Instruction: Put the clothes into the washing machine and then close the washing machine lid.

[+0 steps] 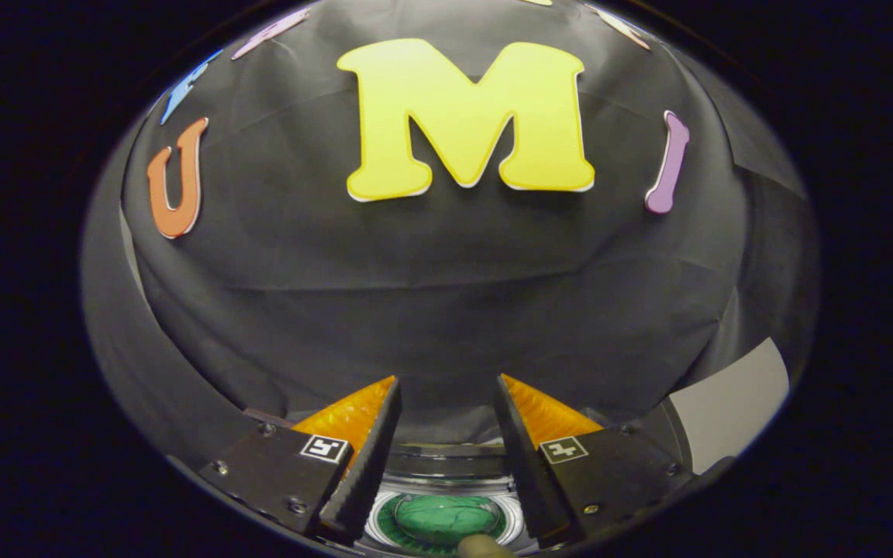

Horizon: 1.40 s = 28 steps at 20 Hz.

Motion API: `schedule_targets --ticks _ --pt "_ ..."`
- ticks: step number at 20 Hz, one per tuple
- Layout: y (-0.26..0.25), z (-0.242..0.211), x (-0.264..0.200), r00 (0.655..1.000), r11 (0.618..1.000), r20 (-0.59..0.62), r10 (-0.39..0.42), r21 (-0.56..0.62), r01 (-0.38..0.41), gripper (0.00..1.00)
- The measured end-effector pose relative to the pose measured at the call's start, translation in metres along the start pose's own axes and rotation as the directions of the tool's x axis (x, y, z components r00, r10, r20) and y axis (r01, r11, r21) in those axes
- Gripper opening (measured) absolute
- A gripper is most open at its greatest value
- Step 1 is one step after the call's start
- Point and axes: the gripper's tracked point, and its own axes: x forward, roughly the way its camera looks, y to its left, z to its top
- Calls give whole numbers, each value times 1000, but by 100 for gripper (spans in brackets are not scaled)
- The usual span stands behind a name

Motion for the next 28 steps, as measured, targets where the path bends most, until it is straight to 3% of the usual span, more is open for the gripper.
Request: schedule_targets --ticks 8,28 --pt "-5 -30 32 990 998 -139 -32 56 40 76" --pt "-3 -67 -18 995 1000 -96 -7 4 7 77"
